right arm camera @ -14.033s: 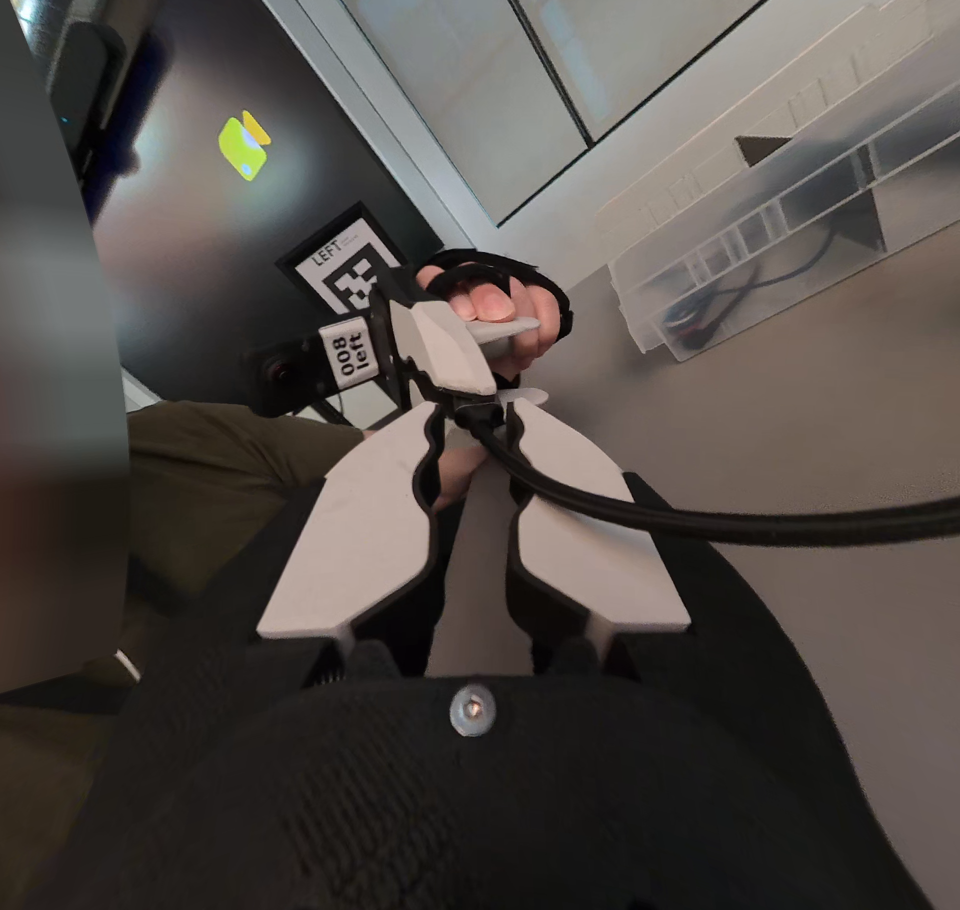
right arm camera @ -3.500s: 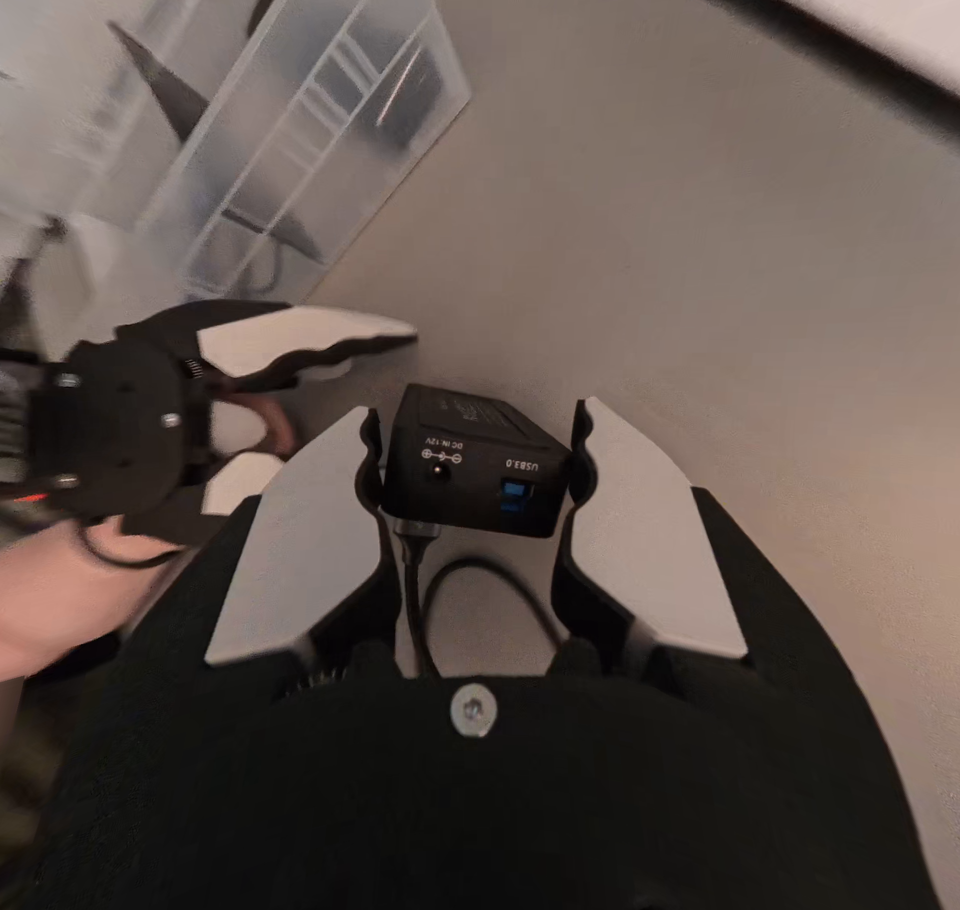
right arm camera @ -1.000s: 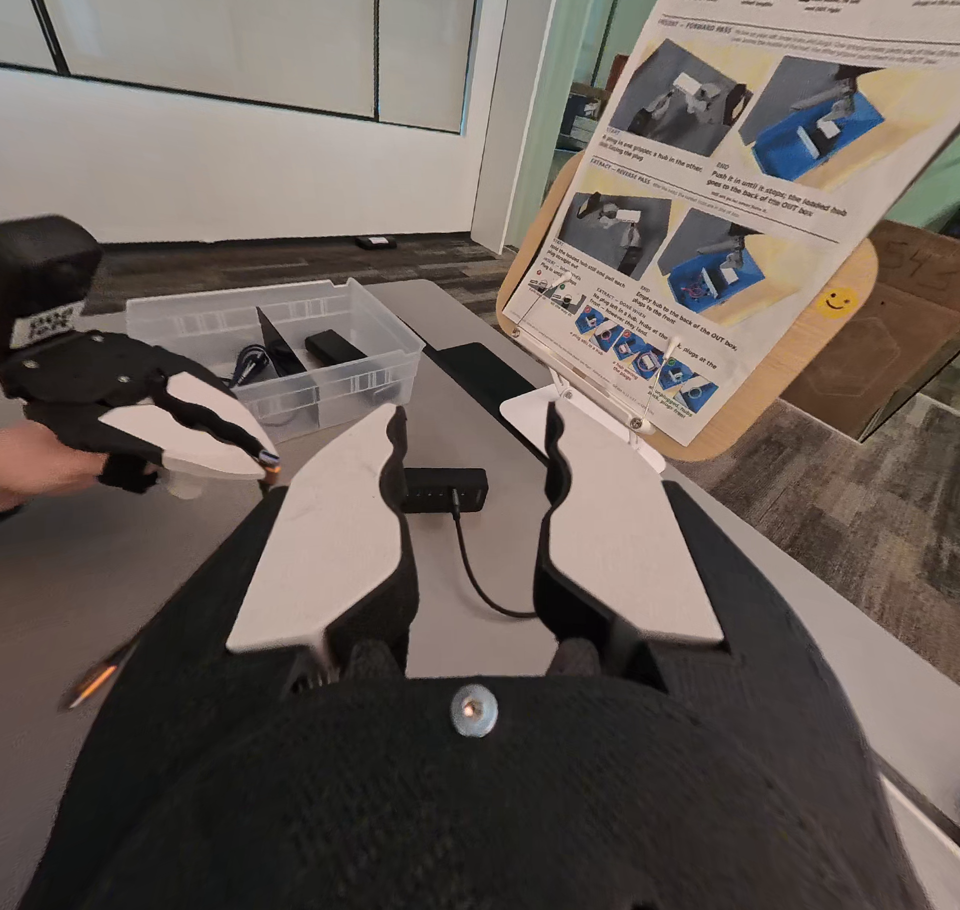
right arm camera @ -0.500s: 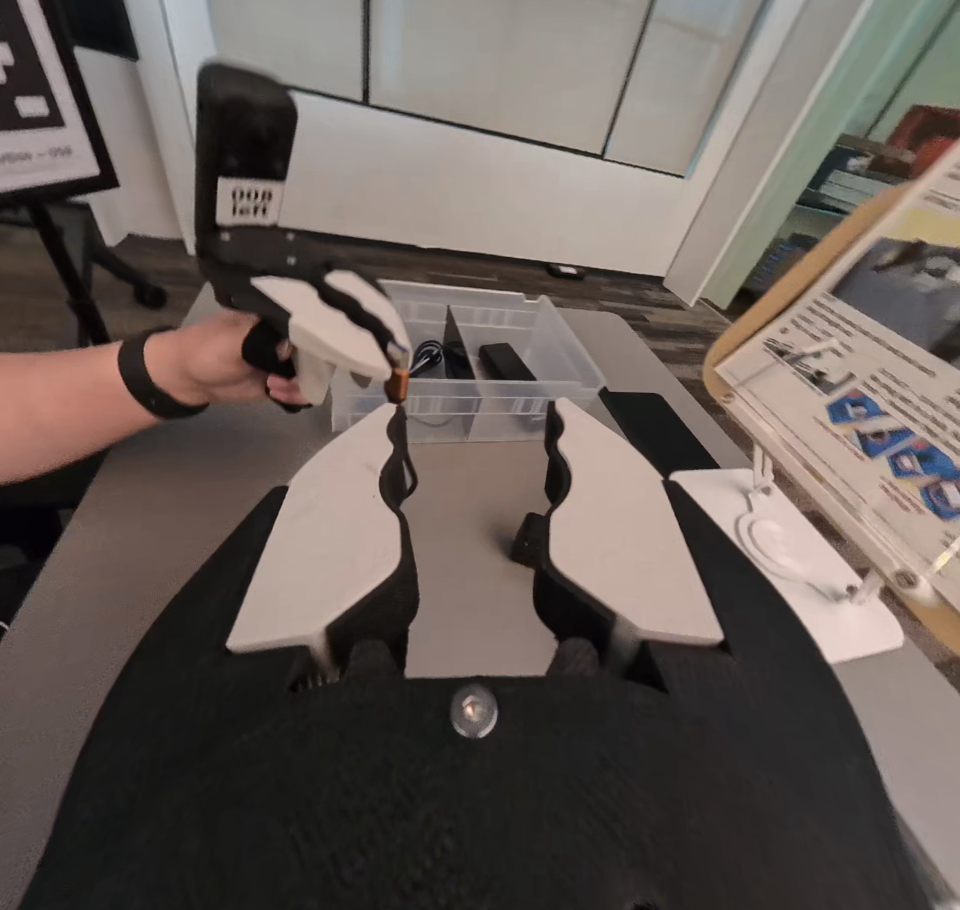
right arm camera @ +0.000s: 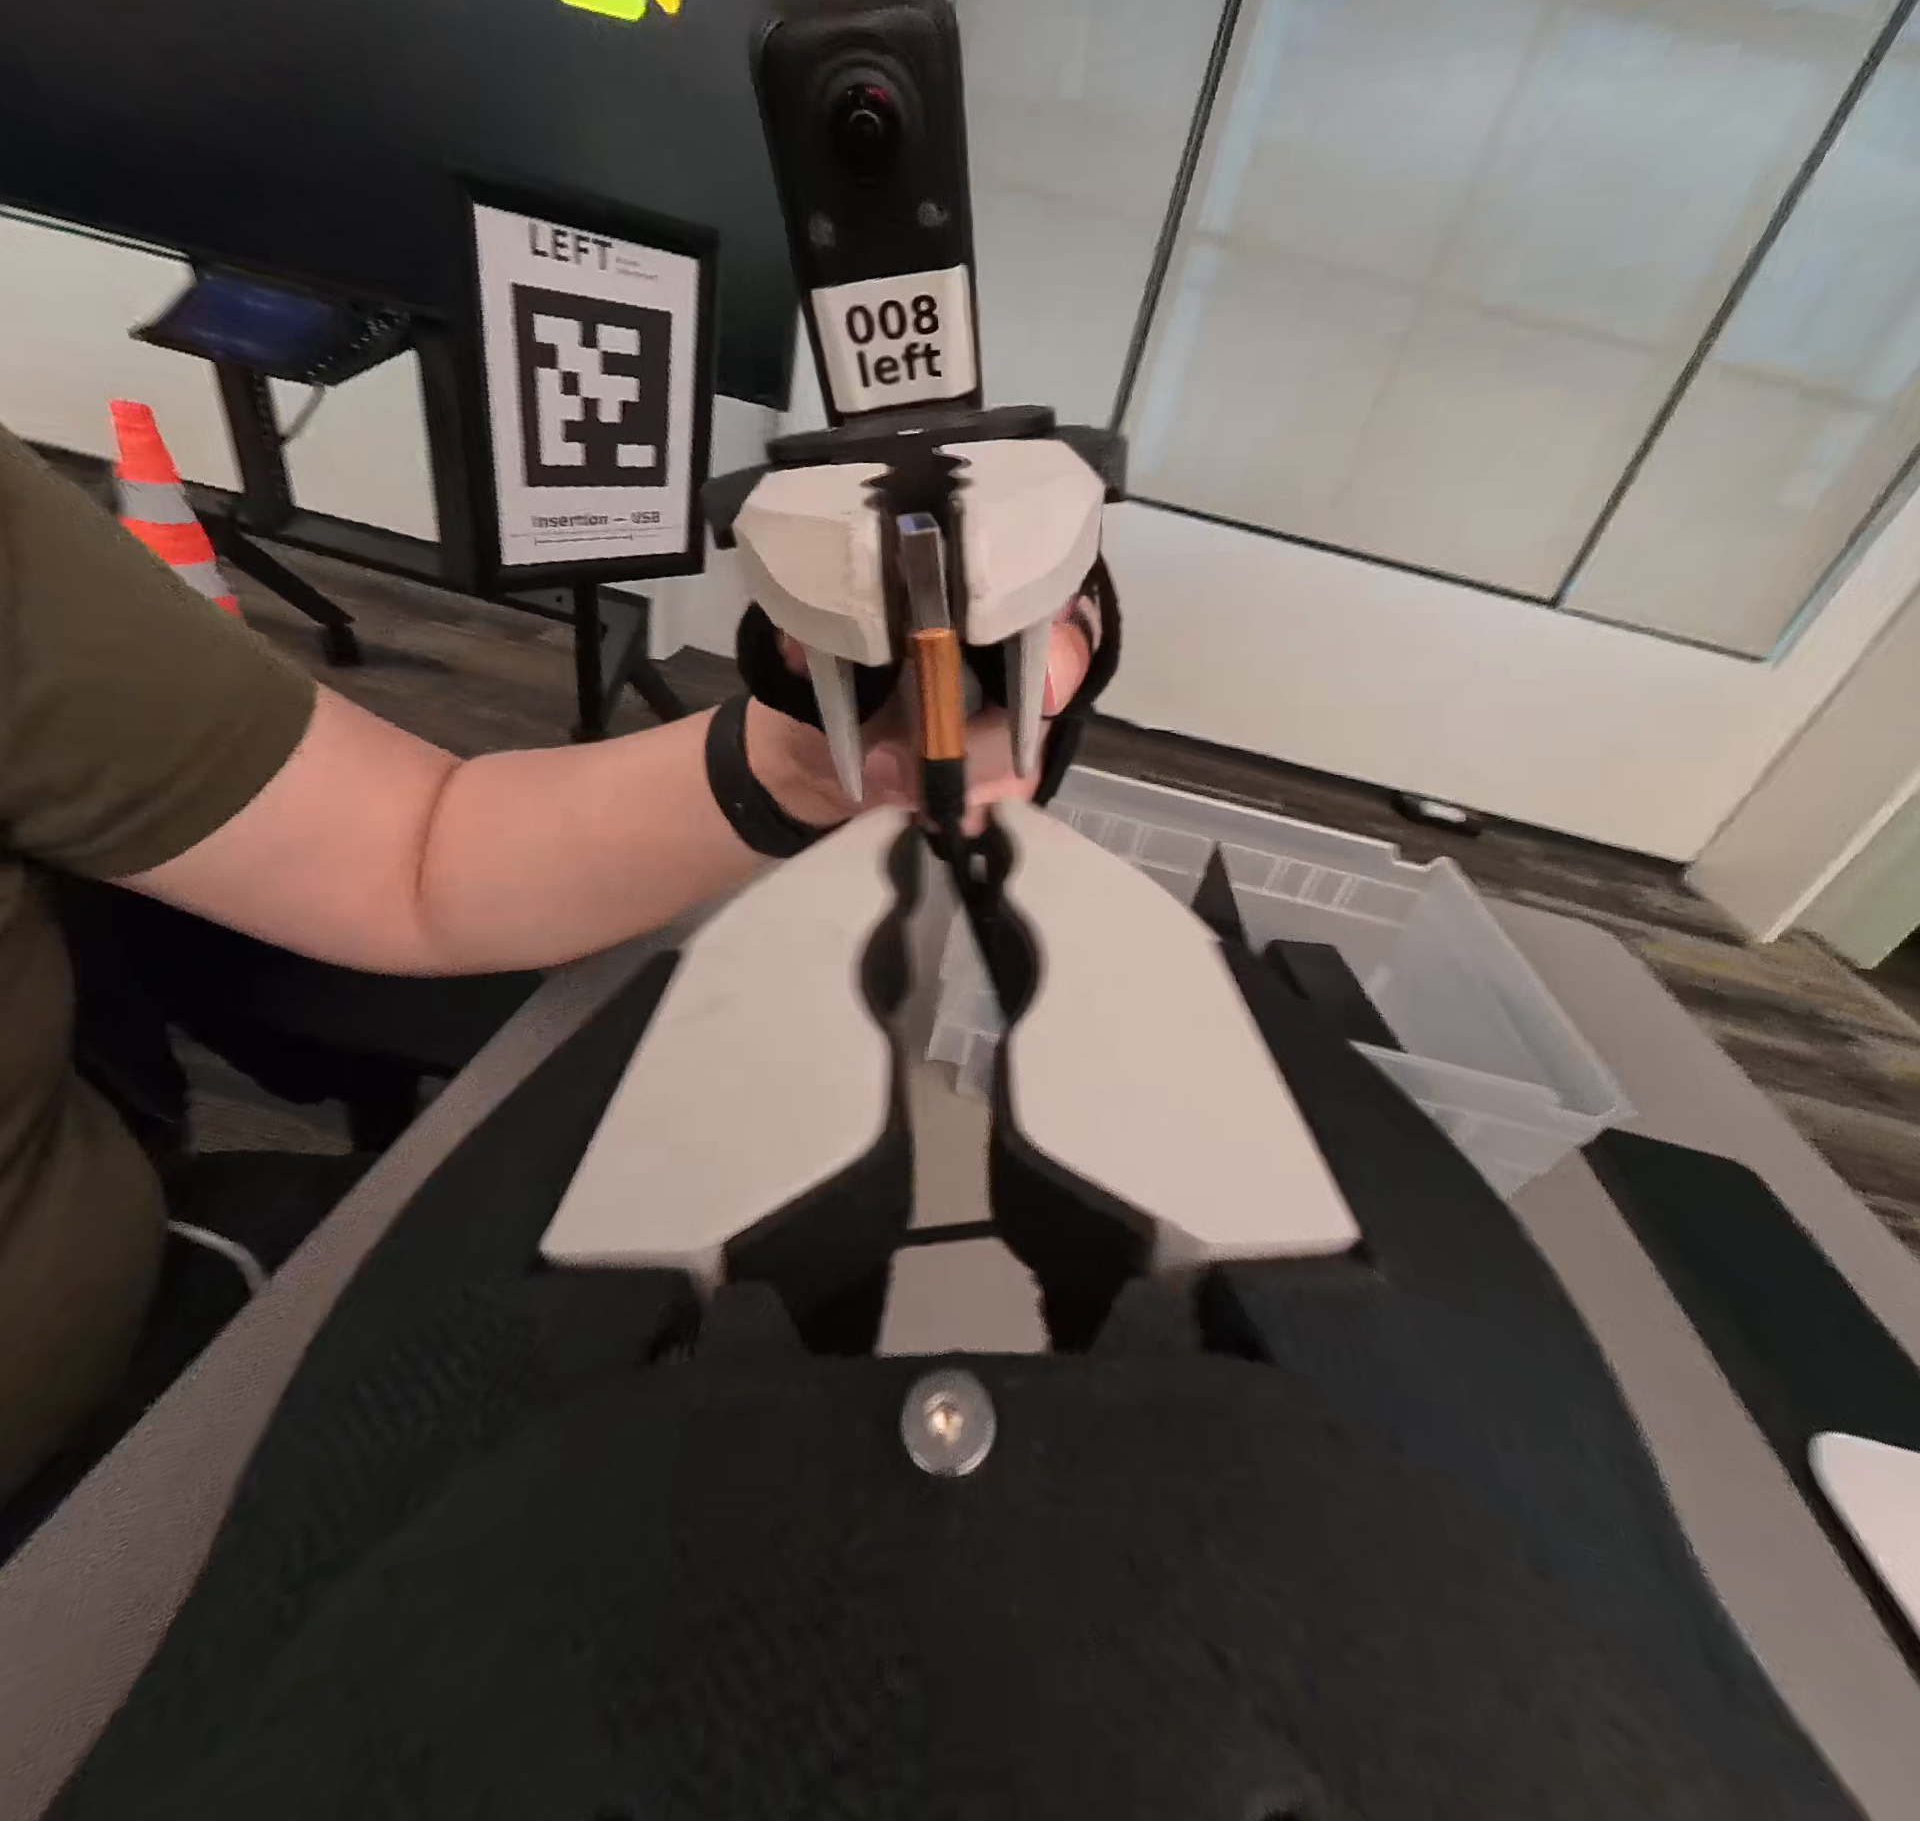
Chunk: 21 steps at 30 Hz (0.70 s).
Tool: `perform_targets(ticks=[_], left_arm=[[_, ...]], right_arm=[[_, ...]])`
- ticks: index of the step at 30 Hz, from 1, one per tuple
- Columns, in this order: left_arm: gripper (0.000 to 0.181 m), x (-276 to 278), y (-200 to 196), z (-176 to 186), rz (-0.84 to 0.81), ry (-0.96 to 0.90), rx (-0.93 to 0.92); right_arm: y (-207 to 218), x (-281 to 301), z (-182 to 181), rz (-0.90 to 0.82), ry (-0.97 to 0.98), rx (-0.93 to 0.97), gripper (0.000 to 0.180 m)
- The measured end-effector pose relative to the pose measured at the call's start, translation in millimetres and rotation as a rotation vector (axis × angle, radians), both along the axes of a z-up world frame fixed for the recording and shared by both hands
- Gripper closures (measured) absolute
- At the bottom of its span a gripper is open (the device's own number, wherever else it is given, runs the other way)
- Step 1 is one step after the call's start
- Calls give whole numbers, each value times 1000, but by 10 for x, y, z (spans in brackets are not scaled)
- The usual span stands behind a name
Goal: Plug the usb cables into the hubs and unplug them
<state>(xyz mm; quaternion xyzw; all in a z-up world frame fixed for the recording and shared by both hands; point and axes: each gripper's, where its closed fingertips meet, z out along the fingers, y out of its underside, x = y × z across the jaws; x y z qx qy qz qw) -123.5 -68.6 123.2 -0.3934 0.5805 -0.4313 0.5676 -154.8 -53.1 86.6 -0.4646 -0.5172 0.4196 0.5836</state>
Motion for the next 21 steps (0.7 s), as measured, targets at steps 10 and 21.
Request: perform_targets(ticks=[10,21], left_arm=[[123,118,446,422,116,-26,-282],[138,254,455,225,301,106,-261]], right_arm=[[474,547,517,-886,-146,563,176],[517,701,602,-1191,-270,923,176]])
